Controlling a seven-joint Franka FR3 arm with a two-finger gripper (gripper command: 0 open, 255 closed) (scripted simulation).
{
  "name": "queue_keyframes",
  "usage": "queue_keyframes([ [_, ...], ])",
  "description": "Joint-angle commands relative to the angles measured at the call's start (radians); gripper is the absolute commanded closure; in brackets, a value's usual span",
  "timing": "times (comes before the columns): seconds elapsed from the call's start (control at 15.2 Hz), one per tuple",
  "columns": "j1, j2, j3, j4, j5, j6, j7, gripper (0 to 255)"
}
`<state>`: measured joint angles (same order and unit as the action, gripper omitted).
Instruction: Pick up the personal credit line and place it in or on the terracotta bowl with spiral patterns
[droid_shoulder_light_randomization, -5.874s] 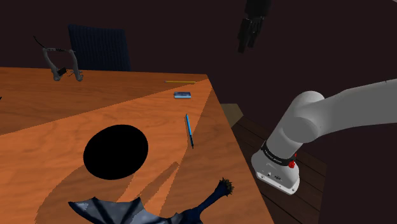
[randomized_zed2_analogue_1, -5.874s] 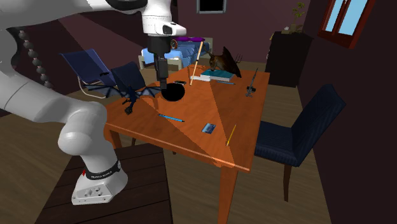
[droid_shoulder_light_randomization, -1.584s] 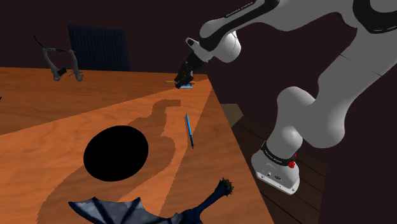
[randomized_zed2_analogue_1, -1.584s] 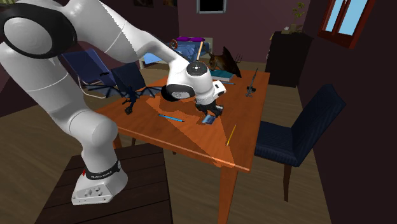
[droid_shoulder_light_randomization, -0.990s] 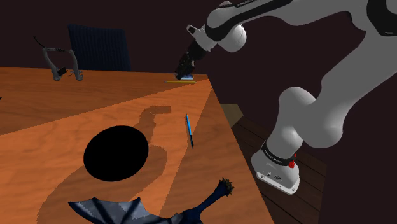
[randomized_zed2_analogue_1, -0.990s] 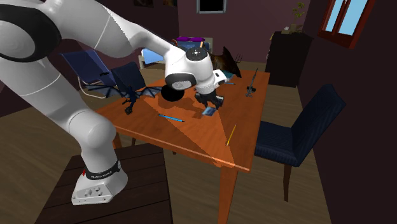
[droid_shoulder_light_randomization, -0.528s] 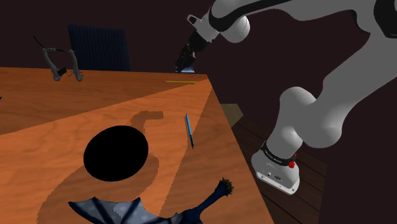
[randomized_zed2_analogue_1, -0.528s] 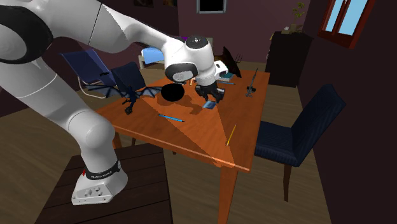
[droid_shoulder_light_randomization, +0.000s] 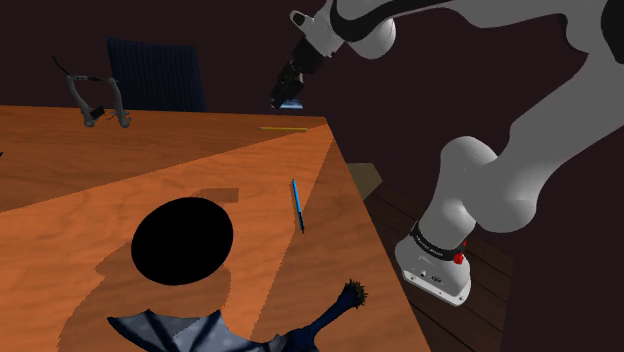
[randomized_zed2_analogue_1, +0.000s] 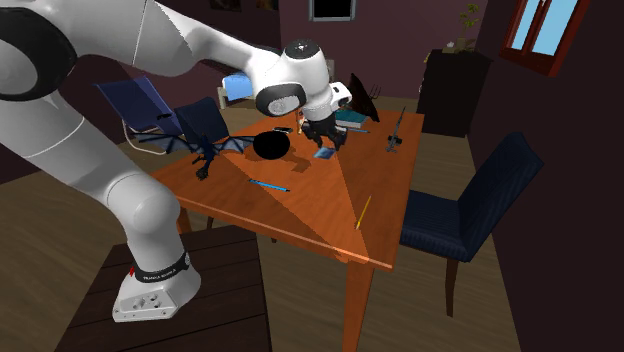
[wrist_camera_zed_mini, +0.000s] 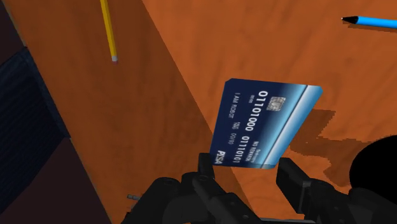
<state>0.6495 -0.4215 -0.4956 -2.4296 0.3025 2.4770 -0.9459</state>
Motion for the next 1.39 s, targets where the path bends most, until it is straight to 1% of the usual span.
queue_keyframes([
  [0.0,0.002,-0.012,0.049,-0.016,-0.011,0.016,0.058,255],
  [0.33,0.022,-0.011,0.170,-0.040,-0.021,0.071,0.199,255],
  [0.66,0.044,0.017,0.287,-0.034,-0.035,0.117,0.342,255],
  [0.99,0.060,0.069,0.402,0.002,-0.063,0.152,0.492,255],
  [1.32,0.066,0.140,0.515,0.068,-0.116,0.175,0.651,255],
])
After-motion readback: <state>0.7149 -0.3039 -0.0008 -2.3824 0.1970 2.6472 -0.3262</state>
